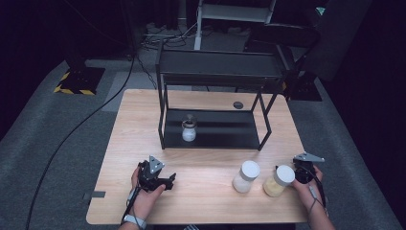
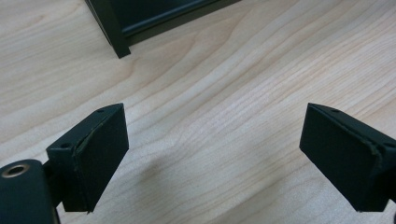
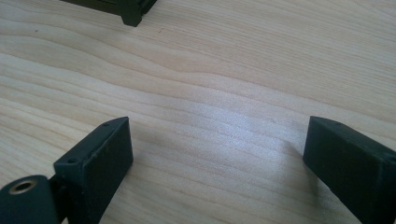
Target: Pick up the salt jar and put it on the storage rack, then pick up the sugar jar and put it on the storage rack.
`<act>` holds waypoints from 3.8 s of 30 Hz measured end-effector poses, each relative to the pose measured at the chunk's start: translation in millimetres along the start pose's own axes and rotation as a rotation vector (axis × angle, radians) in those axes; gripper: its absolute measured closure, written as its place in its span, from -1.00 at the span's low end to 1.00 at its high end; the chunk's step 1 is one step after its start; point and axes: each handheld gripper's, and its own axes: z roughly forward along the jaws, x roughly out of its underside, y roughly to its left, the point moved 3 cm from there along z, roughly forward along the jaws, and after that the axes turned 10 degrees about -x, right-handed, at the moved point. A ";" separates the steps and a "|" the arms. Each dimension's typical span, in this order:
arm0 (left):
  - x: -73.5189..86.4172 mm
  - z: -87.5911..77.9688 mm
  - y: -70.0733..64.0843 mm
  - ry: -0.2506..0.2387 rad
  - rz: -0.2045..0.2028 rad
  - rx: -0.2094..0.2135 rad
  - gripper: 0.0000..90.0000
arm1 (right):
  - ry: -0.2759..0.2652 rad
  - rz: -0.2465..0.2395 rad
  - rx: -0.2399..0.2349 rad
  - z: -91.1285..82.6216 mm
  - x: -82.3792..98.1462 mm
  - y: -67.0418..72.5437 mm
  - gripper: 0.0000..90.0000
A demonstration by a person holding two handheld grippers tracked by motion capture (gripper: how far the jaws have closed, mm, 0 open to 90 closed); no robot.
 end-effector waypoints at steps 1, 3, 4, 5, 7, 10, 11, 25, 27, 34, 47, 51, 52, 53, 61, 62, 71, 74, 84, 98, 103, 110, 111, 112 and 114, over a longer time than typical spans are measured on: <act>0.8 0.2 -0.6 0.002 -0.005 0.000 -0.82 | 0.000 0.000 0.000 -0.1 0.0 0.0 -0.82; 1.9 0.7 -1.1 0.009 -0.004 0.002 -0.82 | 0.000 0.000 0.000 -0.2 0.1 0.2 -0.82; 2.8 1.0 -1.4 0.009 -0.007 0.003 -0.82 | 0.000 0.000 0.000 -0.2 0.2 0.2 -0.82; 3.5 1.4 -1.3 0.011 -0.011 0.005 -0.83 | 0.000 0.000 0.000 -0.3 0.2 0.2 -0.82; 3.8 2.3 -0.4 0.023 -0.017 0.012 -0.83 | 0.000 0.000 0.000 -0.3 0.2 0.3 -0.82; 1.5 3.2 -0.8 0.046 -0.012 0.014 -0.84 | 0.000 -0.001 0.000 -0.3 0.3 0.3 -0.82; -0.4 3.9 -1.1 0.065 -0.011 0.012 -0.85 | 0.000 -0.001 0.000 -0.3 0.3 0.3 -0.82; -2.8 4.6 -4.0 0.092 -0.014 -0.004 -0.93 | 0.001 -0.001 -0.002 -0.6 0.3 0.2 -0.82; -2.9 4.6 -4.1 0.093 -0.015 -0.005 -0.93 | 0.001 -0.001 -0.002 -0.6 0.3 0.2 -0.82; -3.2 4.8 -4.3 0.095 -0.016 -0.008 -0.94 | 0.001 -0.001 -0.004 -0.9 0.4 -0.1 -0.82; -3.7 5.5 -4.3 0.097 -0.022 -0.013 -0.96 | -0.050 0.045 0.016 -14.4 4.5 -1.3 -0.82; -3.7 5.6 -4.3 0.097 -0.022 -0.013 -0.96 | -0.073 0.044 0.021 -23.3 4.1 0.1 -0.82; -3.7 5.6 -4.3 0.097 -0.022 -0.013 -0.96 | -0.078 0.045 0.025 -25.3 4.0 0.9 -0.82; -3.7 5.6 -4.3 0.096 -0.023 -0.013 -0.96 | -0.079 0.048 0.026 -27.3 3.3 1.4 -0.82; -4.8 6.5 -4.1 0.100 -0.021 -0.014 -0.99 | -0.136 0.048 0.034 -45.1 0.0 8.1 -0.82; -4.9 6.4 -4.1 0.101 -0.021 -0.014 -0.99 | -0.149 0.050 0.039 -48.2 -0.3 9.7 -0.82; -4.7 6.5 -4.1 0.099 -0.021 -0.014 -0.99 | -0.215 0.063 0.037 -69.6 -3.4 16.2 -0.82; -4.7 6.5 -4.1 0.099 -0.021 -0.014 -0.99 | -0.227 0.060 0.035 -75.3 -5.1 19.0 -0.82; -4.9 6.4 -4.2 0.101 -0.021 -0.014 -0.99 | -0.265 0.046 0.011 -93.1 -12.5 29.6 -0.82; -4.7 6.5 -4.2 0.100 -0.021 -0.014 -0.99 | -0.332 0.019 -0.010 -109.8 -23.4 58.5 -0.80; -4.7 6.5 -4.2 0.099 -0.021 -0.014 -0.99 | -0.342 0.012 -0.014 -114.0 -28.4 71.8 -0.80; -4.8 6.5 -4.1 0.100 -0.021 -0.014 -0.99 | -0.352 -0.015 -0.031 -115.4 -33.8 90.1 -0.81; -4.7 6.5 -4.1 0.100 -0.021 -0.014 -0.99 | -0.354 -0.019 -0.033 -115.3 -34.6 92.6 -0.81; -4.7 6.6 -4.1 0.099 -0.021 -0.014 -0.99 | -0.354 -0.022 -0.035 -115.0 -35.6 95.1 -0.81; -4.7 6.5 -4.1 0.099 -0.021 -0.014 -0.99 | -0.356 -0.028 -0.038 -114.1 -37.3 99.7 -0.81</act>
